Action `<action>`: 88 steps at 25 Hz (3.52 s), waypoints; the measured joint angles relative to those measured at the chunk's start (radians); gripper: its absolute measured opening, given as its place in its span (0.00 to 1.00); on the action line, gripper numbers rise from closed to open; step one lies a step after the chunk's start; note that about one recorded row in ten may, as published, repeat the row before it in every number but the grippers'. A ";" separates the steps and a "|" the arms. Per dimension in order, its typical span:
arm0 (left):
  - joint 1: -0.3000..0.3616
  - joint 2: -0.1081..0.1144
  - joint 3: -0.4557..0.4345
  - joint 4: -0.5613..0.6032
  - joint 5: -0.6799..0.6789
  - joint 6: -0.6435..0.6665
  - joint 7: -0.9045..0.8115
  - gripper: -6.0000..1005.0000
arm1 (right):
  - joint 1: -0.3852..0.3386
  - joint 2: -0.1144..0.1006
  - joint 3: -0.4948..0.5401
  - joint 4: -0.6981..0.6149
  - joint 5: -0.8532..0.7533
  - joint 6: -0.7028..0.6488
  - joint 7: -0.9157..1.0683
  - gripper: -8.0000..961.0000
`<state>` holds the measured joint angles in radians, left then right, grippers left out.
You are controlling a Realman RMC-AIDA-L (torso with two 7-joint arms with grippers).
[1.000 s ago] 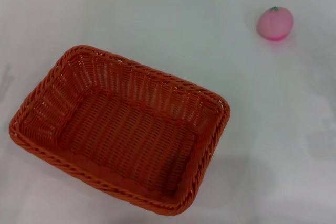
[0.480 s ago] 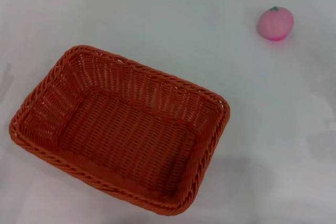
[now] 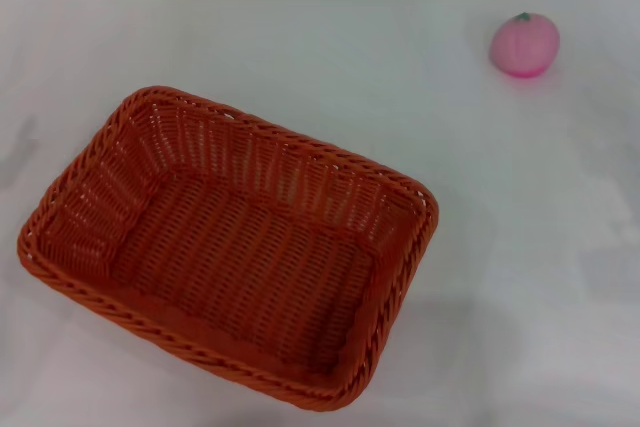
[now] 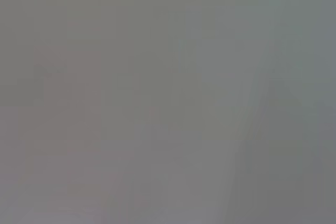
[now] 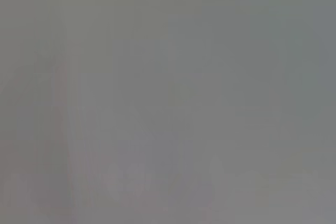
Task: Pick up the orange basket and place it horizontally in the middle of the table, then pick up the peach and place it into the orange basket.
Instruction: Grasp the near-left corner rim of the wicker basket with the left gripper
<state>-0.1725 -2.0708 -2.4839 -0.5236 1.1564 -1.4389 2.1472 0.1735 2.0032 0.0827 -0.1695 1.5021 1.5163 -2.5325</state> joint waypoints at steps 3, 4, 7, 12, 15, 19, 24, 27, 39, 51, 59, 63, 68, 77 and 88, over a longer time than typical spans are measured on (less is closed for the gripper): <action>0.001 0.000 -0.005 -0.121 0.132 0.038 -0.214 0.81 | 0.004 -0.001 0.000 -0.008 0.001 0.000 0.000 0.80; 0.001 0.000 -0.006 -0.156 0.168 0.047 -0.275 0.81 | 0.005 -0.001 0.000 -0.010 0.001 0.001 0.000 0.80; -0.001 0.001 -0.008 -0.320 0.337 0.068 -0.526 0.81 | 0.006 -0.001 0.002 -0.013 0.001 0.001 0.000 0.80; -0.021 0.002 -0.005 -0.566 0.626 0.053 -0.870 0.81 | 0.010 -0.002 0.004 -0.014 0.002 0.002 0.000 0.80; -0.060 0.020 -0.003 -0.669 0.781 -0.007 -1.043 0.81 | 0.010 -0.002 0.006 -0.014 0.002 0.002 -0.002 0.80; -0.161 0.078 -0.006 -0.677 0.934 -0.144 -1.192 0.81 | 0.012 -0.001 0.006 -0.014 0.003 0.002 -0.013 0.80; -0.273 0.104 0.000 -0.666 1.124 -0.256 -1.269 0.81 | 0.018 -0.001 0.008 -0.010 0.003 0.002 -0.023 0.80; -0.319 0.104 0.004 -0.647 1.195 -0.271 -1.280 0.81 | 0.020 0.000 0.008 -0.007 0.003 0.002 -0.025 0.80; -0.407 0.072 0.116 -0.579 1.297 -0.247 -1.279 0.81 | 0.023 0.000 0.008 -0.003 0.003 0.002 -0.025 0.80; -0.483 0.058 0.149 -0.470 1.390 -0.202 -1.315 0.81 | 0.028 0.000 0.004 -0.002 0.003 0.000 -0.025 0.80; -0.526 0.037 0.183 -0.427 1.454 -0.165 -1.332 0.81 | 0.027 0.000 0.007 -0.002 0.003 -0.003 -0.024 0.80; -0.533 0.035 0.196 -0.430 1.465 -0.158 -1.351 0.80 | 0.027 0.000 0.007 -0.003 0.003 -0.004 -0.025 0.80; -0.547 0.036 0.203 -0.427 1.467 -0.167 -1.355 0.76 | 0.027 0.000 0.008 -0.005 0.003 -0.004 -0.025 0.80; -0.555 0.034 0.246 -0.424 1.468 -0.168 -1.363 0.47 | 0.032 0.000 0.008 -0.005 0.003 -0.004 -0.025 0.80; -0.558 0.039 0.246 -0.423 1.468 -0.175 -1.366 0.13 | 0.032 0.000 0.008 -0.003 0.004 0.001 -0.025 0.80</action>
<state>-0.7309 -2.0320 -2.2379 -0.9470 2.6245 -1.6138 0.7810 0.2056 2.0033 0.0905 -0.1722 1.5064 1.5170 -2.5570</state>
